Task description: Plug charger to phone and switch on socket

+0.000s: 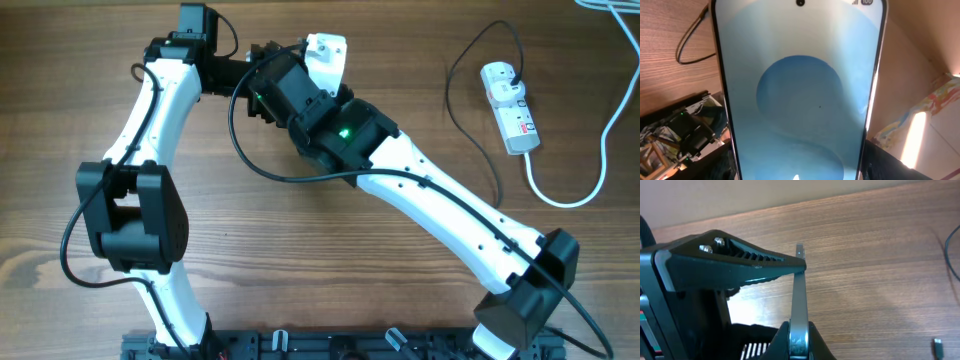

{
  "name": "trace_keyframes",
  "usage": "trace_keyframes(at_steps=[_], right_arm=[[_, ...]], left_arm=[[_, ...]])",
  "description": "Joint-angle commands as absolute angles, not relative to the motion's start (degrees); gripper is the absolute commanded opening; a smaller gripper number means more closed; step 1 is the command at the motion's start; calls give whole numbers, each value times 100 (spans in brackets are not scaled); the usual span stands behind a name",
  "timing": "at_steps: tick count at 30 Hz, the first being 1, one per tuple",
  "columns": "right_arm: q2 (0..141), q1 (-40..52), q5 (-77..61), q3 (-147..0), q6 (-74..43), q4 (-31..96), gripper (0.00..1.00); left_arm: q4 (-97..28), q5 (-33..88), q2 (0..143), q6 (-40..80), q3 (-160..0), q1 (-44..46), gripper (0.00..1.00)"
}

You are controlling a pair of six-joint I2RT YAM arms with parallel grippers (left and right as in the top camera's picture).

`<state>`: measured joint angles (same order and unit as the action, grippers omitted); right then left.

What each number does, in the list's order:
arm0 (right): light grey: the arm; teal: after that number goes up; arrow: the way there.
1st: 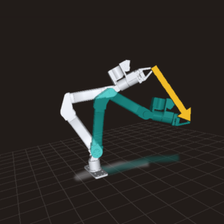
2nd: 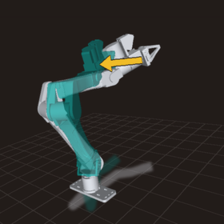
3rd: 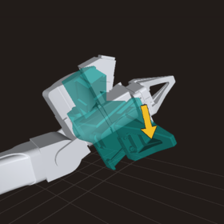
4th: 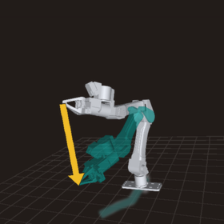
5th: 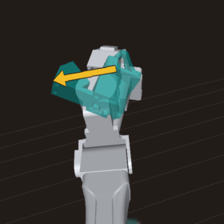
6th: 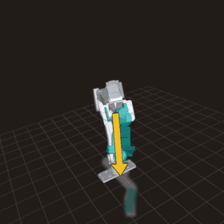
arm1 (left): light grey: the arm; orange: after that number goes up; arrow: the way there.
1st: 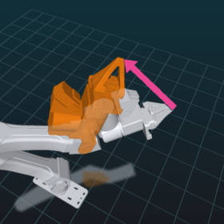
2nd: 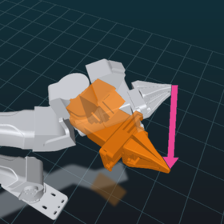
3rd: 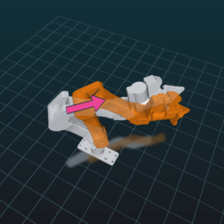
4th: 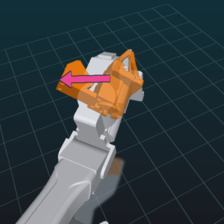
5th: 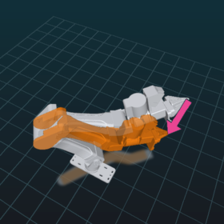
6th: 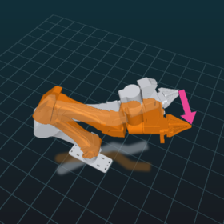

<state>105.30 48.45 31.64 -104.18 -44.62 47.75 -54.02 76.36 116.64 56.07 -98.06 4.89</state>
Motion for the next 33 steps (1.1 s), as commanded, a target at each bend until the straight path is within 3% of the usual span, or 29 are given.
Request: trace_keyframes(at_steps=[1, 7, 17, 33], right_arm=[[10648, 4814, 3588, -10532, -5194, 4724, 4], [10460, 4814, 3660, -10532, -6884, 4766, 4], [10350, 4814, 3378, -10532, -11299, 5454, 6], [10342, 4814, 3297, -10532, -11867, 4821, 4]], left_arm=[[-5402, 7787, 11424, 5599, -9826, 486, 77], [-5404, 7789, 11424, 5601, -9826, 346, 77], [-5404, 7953, 11424, 6014, -9826, 261, 74], [-5404, 8136, 11424, 6049, -9826, 272, 70]])
